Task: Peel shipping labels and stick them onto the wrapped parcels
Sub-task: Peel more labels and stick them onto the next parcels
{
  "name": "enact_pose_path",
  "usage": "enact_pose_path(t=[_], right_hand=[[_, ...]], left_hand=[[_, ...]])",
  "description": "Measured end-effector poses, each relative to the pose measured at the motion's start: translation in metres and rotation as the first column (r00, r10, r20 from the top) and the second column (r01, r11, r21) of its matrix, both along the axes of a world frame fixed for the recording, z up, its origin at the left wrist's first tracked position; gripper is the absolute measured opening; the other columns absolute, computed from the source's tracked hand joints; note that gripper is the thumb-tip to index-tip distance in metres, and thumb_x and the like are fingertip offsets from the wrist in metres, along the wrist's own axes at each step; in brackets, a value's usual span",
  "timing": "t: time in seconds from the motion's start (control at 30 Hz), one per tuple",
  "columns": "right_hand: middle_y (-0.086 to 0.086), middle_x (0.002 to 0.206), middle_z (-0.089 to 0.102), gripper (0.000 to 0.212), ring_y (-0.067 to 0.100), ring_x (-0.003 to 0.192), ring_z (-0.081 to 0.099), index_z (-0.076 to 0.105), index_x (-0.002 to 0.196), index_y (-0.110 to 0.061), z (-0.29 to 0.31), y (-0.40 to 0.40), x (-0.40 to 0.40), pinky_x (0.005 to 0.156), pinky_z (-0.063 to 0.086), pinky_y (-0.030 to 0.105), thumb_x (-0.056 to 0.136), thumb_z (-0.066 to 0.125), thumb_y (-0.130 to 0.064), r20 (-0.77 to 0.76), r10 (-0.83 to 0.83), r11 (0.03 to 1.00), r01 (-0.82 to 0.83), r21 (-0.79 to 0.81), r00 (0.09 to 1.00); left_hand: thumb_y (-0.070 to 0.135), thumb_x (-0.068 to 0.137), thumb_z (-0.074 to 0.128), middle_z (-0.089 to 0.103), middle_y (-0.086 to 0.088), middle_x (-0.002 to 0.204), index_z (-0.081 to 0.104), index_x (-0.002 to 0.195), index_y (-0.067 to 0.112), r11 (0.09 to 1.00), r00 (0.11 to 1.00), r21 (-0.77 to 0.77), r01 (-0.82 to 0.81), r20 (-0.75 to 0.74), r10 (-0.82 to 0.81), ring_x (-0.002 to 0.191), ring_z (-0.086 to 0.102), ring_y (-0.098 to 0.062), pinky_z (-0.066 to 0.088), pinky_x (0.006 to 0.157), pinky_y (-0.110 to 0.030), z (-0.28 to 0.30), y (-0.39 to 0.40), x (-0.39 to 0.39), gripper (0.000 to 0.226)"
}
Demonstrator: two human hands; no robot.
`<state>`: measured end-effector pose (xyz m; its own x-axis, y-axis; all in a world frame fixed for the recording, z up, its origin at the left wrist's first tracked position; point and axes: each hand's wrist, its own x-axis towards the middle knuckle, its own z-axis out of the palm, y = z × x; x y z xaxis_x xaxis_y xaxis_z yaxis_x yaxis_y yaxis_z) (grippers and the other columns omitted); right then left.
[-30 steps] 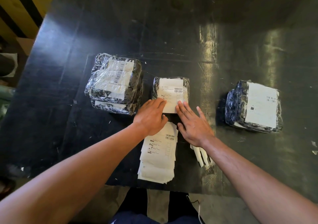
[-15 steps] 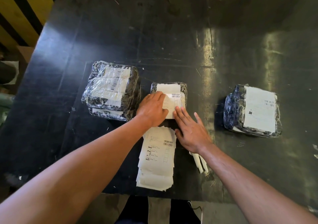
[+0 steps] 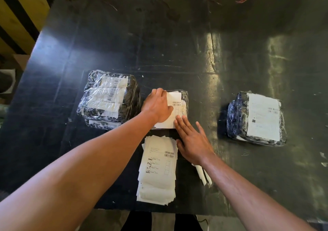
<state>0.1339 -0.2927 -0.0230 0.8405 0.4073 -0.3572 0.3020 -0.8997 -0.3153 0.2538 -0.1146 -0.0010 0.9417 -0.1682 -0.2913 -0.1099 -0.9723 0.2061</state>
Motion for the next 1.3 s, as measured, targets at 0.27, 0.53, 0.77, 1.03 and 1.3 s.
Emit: enact_pose_path(t=[0.27, 0.53, 0.77, 1.03, 1.3], right_hand=[[-0.004, 0.172, 0.027, 0.062, 0.015, 0.159, 0.022, 0.039, 0.159, -0.022, 0.002, 0.006, 0.011, 0.127, 0.027, 0.041, 0.102, 0.06, -0.032, -0.033, -0.323, 0.864, 0.309, 0.397, 0.946], [0.007, 0.153, 0.051, 0.069, 0.031, 0.141, 0.051, 0.038, 0.158, -0.019, 0.001, 0.03, 0.055, 0.109, 0.049, 0.045, 0.099, 0.067, -0.041, -0.484, -0.704, 0.433, 0.854, 0.288, 0.52], [0.006, 0.141, 0.061, 0.064, 0.026, 0.126, 0.06, 0.051, 0.146, -0.015, 0.008, 0.023, 0.073, 0.097, 0.052, 0.036, 0.093, 0.077, -0.038, -0.589, -0.72, 0.257, 0.929, 0.265, 0.367], [0.002, 0.137, 0.064, 0.058, 0.024, 0.12, 0.063, 0.058, 0.141, -0.02, 0.04, -0.003, 0.065, 0.101, 0.057, 0.048, 0.09, 0.076, -0.042, -0.516, -0.77, 0.17, 0.9, 0.402, 0.375], [0.002, 0.13, 0.068, 0.035, 0.02, 0.118, 0.061, 0.069, 0.133, -0.024, 0.084, -0.064, 0.025, 0.107, 0.051, 0.043, 0.1, 0.063, -0.034, -0.36, -0.855, 0.147, 0.84, 0.522, 0.373]], left_hand=[[0.038, 0.098, 0.066, 0.005, -0.005, 0.171, 0.008, 0.165, 0.019, 0.88, 0.921, -0.276, -0.387, -0.153, 0.357, 0.159, 0.006, -0.03, 0.018, 0.128, -0.051, -0.005, 0.015, -0.045, 0.091], [0.042, 0.103, 0.06, 0.018, -0.005, 0.174, 0.004, 0.166, 0.039, 0.604, 0.684, -0.337, -0.722, -0.478, 0.551, 0.16, 0.019, -0.032, 0.025, 0.126, -0.058, -0.03, 0.018, -0.059, 0.084], [0.047, 0.102, 0.061, 0.052, -0.006, 0.152, 0.045, 0.152, 0.021, 0.584, 0.681, -0.361, -0.726, -0.497, 0.539, 0.139, 0.052, -0.03, 0.05, 0.112, -0.048, -0.017, 0.019, -0.048, 0.058], [0.037, 0.102, 0.066, 0.047, -0.003, 0.16, 0.037, 0.16, 0.023, 0.409, 0.681, -0.552, -0.727, -0.501, 0.534, 0.143, 0.051, -0.028, 0.051, 0.108, -0.047, 0.022, -0.002, -0.062, 0.067], [0.029, 0.101, 0.067, 0.055, 0.006, 0.148, 0.046, 0.155, 0.038, 0.425, 0.82, -0.704, -0.569, -0.448, 0.357, 0.122, 0.057, -0.012, 0.055, 0.099, -0.034, 0.056, -0.062, -0.072, 0.059]])
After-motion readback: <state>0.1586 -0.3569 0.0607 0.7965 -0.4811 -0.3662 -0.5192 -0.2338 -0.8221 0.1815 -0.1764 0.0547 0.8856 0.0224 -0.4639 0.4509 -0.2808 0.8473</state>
